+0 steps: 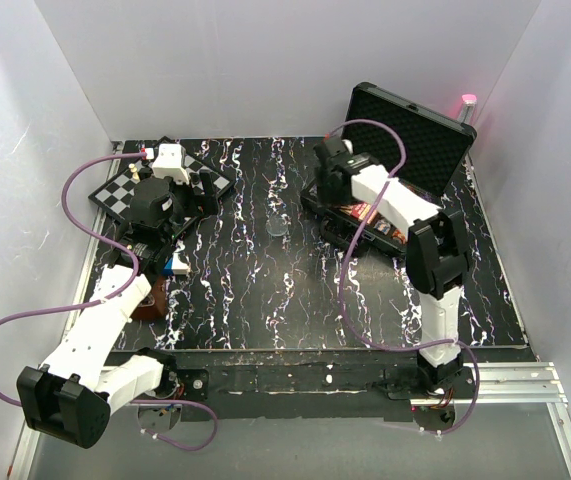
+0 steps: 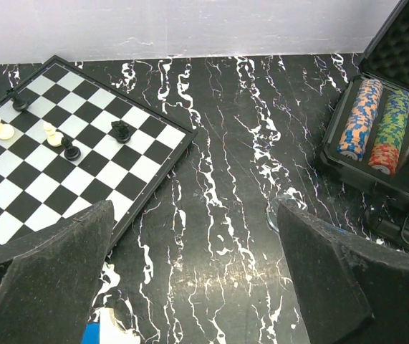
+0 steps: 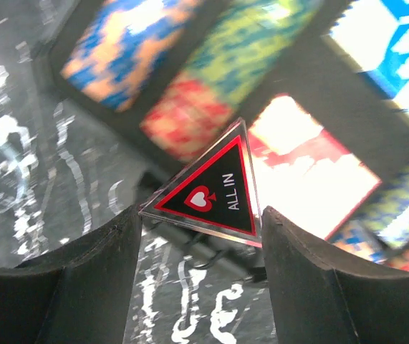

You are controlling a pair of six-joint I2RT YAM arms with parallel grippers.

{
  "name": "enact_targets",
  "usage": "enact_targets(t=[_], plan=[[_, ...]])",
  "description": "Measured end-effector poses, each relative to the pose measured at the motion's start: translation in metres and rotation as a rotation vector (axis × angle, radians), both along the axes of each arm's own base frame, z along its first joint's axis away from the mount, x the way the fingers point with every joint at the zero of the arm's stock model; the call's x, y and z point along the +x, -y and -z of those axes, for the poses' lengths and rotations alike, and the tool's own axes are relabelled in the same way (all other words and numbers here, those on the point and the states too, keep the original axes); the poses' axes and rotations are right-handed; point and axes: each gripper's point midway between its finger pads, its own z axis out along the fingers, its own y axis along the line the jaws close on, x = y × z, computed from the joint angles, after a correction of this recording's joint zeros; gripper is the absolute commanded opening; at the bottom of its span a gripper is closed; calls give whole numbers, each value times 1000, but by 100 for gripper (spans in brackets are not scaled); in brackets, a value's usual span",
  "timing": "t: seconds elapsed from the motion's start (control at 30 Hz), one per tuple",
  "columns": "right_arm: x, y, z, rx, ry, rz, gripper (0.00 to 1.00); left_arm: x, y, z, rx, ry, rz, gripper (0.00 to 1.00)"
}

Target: Pack up texas hold em set

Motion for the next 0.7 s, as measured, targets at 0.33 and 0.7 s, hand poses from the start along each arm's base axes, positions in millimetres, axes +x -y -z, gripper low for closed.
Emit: enact_targets(t=[0.33,0.7], plan=[[57,113,-17,-9,18,203,33,1,-1,-1,3,6,-3,98],[92,132,12,26,-21,215,34,1,-3,-1,10,7,-13,98]])
